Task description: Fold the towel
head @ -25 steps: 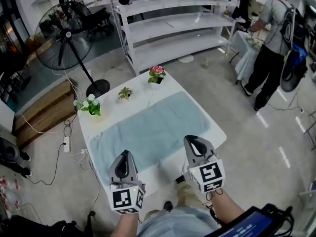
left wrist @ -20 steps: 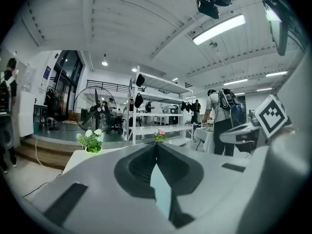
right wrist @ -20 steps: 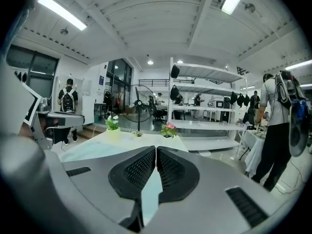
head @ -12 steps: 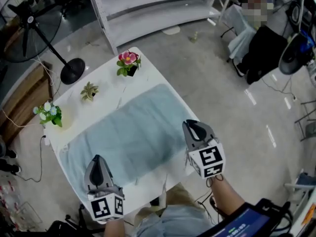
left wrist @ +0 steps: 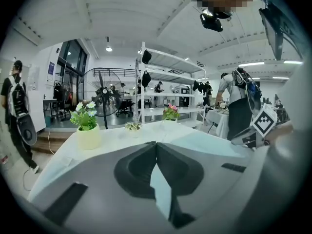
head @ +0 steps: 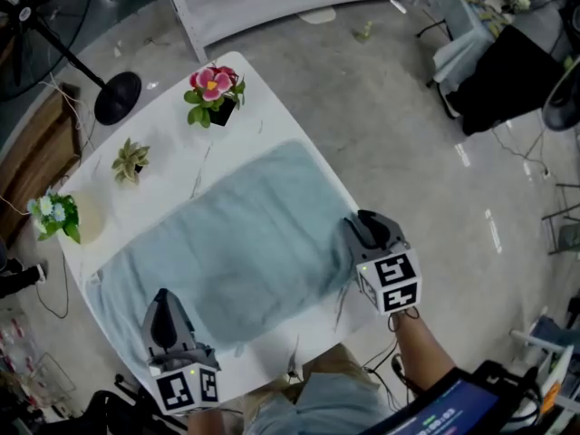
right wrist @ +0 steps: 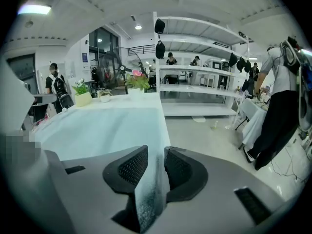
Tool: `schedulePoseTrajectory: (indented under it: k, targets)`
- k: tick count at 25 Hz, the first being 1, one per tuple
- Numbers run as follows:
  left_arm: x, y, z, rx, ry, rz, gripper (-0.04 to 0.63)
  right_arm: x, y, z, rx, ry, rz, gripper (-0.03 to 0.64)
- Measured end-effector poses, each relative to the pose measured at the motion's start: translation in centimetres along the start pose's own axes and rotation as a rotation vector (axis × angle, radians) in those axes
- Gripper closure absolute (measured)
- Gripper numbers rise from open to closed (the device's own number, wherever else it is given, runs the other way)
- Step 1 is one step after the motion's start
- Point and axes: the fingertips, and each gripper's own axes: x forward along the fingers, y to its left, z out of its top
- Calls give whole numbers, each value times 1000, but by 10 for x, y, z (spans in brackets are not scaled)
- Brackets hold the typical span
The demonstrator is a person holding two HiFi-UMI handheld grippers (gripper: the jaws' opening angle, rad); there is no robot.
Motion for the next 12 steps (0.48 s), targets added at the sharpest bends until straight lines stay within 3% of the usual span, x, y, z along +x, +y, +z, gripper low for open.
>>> schedulePoseTrajectory:
  k: [6,7,8,12]
  targets:
    - [19,-3,-15,-14,31,10,588,14,1,-5,1,106,24,489]
    - [19,-3,-17,-16,34,11,589,15,-1,-7,34,119,29,545]
    - [18,-3,-17,-18,36,12,588,15,-2,-7,65,123,32,575]
    - [9,3,-14,-39,20,17,588,2,2,11,122,61,31,581]
